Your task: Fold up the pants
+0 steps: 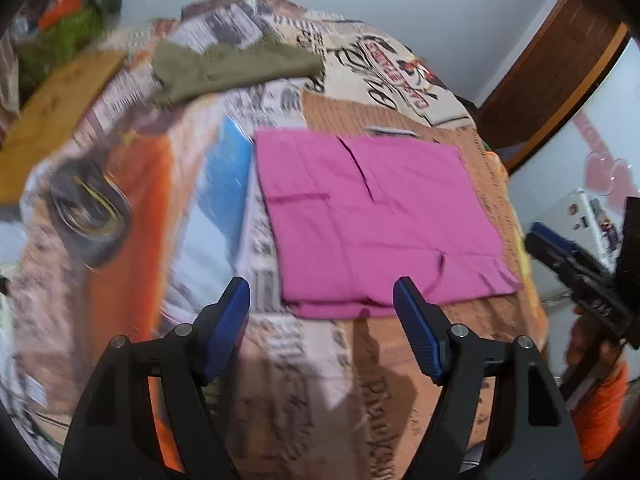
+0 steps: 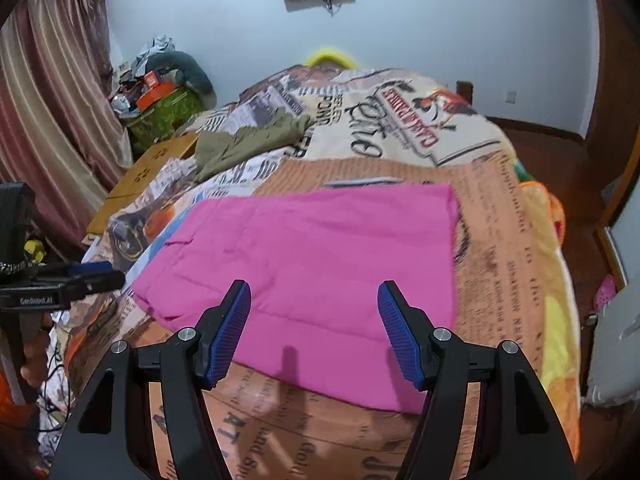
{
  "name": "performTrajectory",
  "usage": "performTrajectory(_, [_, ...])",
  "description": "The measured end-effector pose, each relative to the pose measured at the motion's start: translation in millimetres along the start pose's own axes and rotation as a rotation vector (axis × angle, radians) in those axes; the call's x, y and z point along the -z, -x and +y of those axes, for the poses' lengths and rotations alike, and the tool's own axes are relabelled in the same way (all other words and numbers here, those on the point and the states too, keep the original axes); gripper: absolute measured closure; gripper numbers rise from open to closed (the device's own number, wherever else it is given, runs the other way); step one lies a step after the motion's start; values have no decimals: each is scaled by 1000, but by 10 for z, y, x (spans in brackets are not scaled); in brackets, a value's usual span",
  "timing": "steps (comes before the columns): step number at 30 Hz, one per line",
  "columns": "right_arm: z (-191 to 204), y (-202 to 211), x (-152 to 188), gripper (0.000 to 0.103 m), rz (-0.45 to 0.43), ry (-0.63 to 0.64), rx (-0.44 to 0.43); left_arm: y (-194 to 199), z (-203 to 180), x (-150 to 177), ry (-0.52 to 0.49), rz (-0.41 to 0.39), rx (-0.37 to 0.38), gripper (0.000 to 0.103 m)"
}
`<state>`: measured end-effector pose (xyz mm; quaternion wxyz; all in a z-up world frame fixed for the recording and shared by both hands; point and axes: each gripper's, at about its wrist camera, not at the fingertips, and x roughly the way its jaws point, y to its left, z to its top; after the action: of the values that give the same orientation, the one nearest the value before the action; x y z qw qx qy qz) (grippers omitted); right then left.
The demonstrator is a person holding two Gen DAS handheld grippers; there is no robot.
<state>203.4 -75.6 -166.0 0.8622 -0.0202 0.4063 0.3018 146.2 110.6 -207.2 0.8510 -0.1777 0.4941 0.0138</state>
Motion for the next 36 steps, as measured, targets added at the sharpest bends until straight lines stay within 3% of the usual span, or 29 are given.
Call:
performTrajectory(7, [-6, -291, 181, 41, 81, -32, -13, -157, -98, 210, 22, 80, 63, 29])
performTrajectory(12, [-109, -436, 272, 41, 142, -80, -17, -205, -96, 234, 45, 97, 95, 29])
performTrajectory(19, [-119, -487, 379, 40, 174, -66, -32, -331, -7, 144, 169, 124, 231, 20])
performTrajectory(27, [-138, -514, 384, 40, 173, -61, -45, -499, 148, 8, 339, 129, 360, 20])
performTrajectory(29, [-141, -518, 382, 40, 173, -61, -46, -523, 162, -26, 358, 125, 341, 30])
performTrajectory(31, [-139, -520, 379, 40, 174, -59, -45, -544, 155, -54, 353, 124, 278, 60])
performTrajectory(33, [-137, -523, 376, 40, 174, -61, -46, -563, 167, -52, 341, 123, 222, 78])
performTrajectory(36, [-136, -518, 378, 40, 174, -59, -42, -550, 155, -38, 314, 101, 197, 81])
